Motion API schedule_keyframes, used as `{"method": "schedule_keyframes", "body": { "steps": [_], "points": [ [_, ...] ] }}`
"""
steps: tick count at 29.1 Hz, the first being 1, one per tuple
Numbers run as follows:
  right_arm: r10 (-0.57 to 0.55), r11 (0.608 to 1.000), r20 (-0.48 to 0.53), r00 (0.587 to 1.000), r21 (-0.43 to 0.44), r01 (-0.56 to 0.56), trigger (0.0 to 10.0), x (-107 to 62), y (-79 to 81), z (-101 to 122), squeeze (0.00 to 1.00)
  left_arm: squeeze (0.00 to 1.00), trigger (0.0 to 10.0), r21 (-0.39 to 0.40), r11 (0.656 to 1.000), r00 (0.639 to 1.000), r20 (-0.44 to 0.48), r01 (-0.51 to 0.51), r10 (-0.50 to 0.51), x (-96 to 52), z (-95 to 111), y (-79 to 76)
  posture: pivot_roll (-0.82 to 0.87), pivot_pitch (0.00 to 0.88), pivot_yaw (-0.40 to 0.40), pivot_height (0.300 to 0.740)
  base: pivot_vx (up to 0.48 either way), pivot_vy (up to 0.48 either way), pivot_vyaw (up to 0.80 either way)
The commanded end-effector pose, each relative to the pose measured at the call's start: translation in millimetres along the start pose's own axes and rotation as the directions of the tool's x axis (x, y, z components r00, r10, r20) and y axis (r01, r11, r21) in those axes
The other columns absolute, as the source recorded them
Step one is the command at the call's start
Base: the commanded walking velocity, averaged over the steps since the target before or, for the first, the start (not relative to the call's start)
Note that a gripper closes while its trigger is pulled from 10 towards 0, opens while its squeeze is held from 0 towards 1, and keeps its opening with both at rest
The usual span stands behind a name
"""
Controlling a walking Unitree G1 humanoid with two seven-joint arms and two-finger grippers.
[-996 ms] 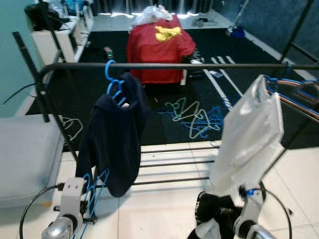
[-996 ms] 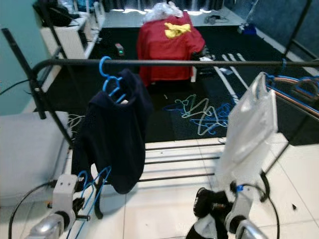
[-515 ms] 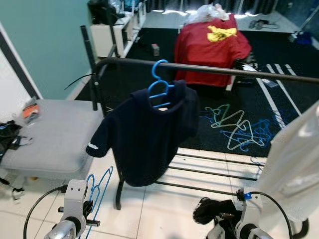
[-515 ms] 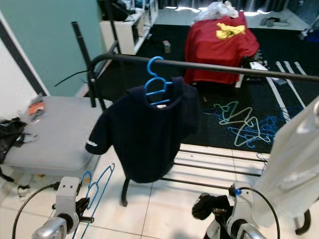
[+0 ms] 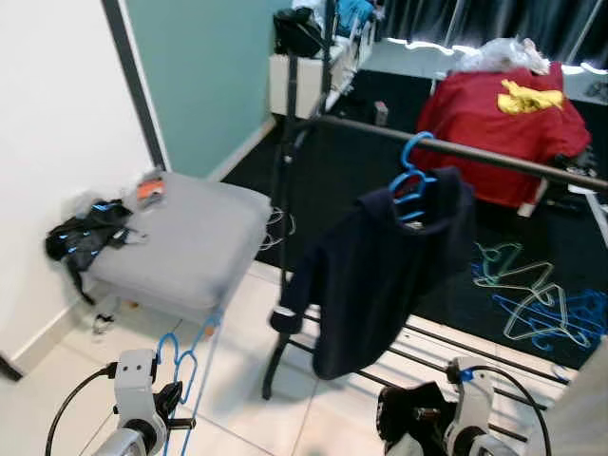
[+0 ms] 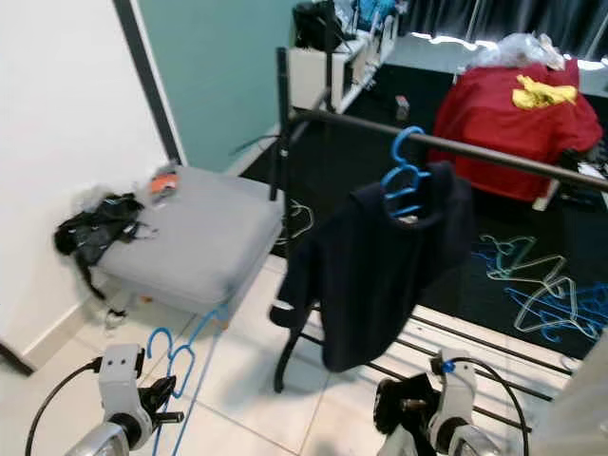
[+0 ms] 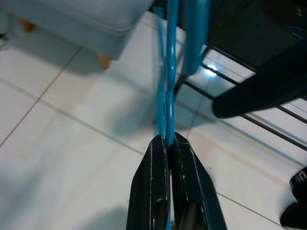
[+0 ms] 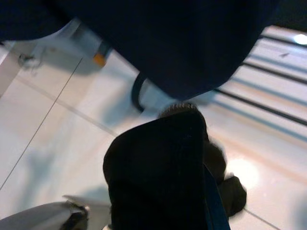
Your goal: Hang hanger
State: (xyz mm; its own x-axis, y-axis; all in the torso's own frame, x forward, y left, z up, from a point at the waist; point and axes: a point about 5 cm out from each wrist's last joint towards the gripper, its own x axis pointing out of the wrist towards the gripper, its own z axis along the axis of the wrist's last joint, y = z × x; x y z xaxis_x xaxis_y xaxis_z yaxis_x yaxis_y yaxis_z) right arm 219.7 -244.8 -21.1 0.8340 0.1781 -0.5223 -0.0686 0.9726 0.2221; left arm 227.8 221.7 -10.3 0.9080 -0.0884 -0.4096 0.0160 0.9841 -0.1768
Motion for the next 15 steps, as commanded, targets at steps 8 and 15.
{"method": "schedule_keyframes", "body": {
  "steps": [8, 15],
  "points": [
    [-0.003, 1.000, -0.011, 1.000, -0.001, 0.003, 10.0, 0.1, -0.9, -3.8, 0.00, 0.00, 10.0, -0.025, 0.999, 1.000, -0.019, 0.023, -0.024, -0.7, -3.2, 1.9, 0.02, 0.099, -0.035, 0.740, 0.000, 0.000, 0.78],
    [0.000, 1.000, -0.011, 1.000, -0.005, 0.000, 10.0, 2.0, 0.3, -2.7, 0.00, 0.00, 10.0, -0.027, 0.999, 0.999, -0.023, 0.027, -0.028, 1.6, -1.3, 3.6, 0.02, 0.104, -0.030, 0.740, 0.000, 0.000, 0.78]
  ]
}}
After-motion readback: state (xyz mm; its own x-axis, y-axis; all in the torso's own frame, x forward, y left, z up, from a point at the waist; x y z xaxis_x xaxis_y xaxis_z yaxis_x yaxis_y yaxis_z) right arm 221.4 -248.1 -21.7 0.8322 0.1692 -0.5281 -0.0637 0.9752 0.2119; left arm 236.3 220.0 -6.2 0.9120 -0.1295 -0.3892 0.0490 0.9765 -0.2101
